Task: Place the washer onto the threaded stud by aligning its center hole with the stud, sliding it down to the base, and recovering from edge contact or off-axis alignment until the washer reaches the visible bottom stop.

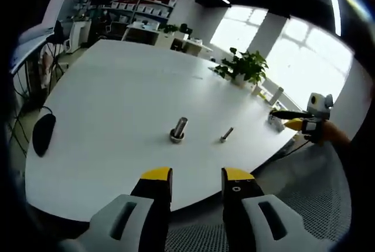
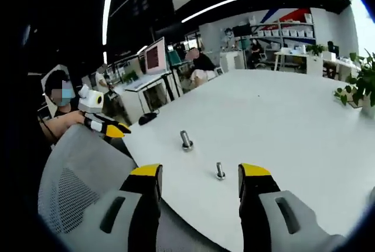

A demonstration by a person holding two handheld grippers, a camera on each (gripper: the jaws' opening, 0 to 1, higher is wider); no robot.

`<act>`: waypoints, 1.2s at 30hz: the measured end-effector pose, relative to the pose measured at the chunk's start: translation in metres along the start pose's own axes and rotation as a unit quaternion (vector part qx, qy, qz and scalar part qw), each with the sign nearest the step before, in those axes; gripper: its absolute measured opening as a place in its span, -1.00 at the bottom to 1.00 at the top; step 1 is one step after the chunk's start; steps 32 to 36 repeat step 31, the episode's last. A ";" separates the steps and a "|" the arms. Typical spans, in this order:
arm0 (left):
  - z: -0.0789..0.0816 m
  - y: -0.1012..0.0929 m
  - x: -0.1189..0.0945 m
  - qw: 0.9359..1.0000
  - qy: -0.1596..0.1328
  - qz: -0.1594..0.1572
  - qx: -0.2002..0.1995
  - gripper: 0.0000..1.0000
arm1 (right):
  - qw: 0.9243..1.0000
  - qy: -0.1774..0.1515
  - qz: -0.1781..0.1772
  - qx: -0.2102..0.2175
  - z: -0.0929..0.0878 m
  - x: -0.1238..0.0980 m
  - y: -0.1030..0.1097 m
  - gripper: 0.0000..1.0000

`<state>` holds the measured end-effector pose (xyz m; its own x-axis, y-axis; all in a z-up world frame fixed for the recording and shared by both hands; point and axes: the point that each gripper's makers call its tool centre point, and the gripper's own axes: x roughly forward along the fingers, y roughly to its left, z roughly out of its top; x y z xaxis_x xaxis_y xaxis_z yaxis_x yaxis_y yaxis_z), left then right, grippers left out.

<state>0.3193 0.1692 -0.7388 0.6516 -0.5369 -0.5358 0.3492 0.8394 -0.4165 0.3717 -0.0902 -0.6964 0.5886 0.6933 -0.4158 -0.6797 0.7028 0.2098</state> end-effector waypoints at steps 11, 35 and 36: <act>0.002 0.001 0.000 1.000 -0.008 0.001 -0.005 -0.36 | 0.999 0.027 -0.027 -0.005 -0.012 0.004 -0.013 0.41; 0.002 0.001 0.000 1.000 -0.006 0.001 -0.007 -0.35 | 0.998 0.055 -0.037 -0.018 -0.021 0.005 -0.017 0.60; 0.002 0.001 0.000 1.000 -0.006 0.001 -0.007 -0.35 | 0.998 0.055 -0.037 -0.018 -0.021 0.005 -0.017 0.60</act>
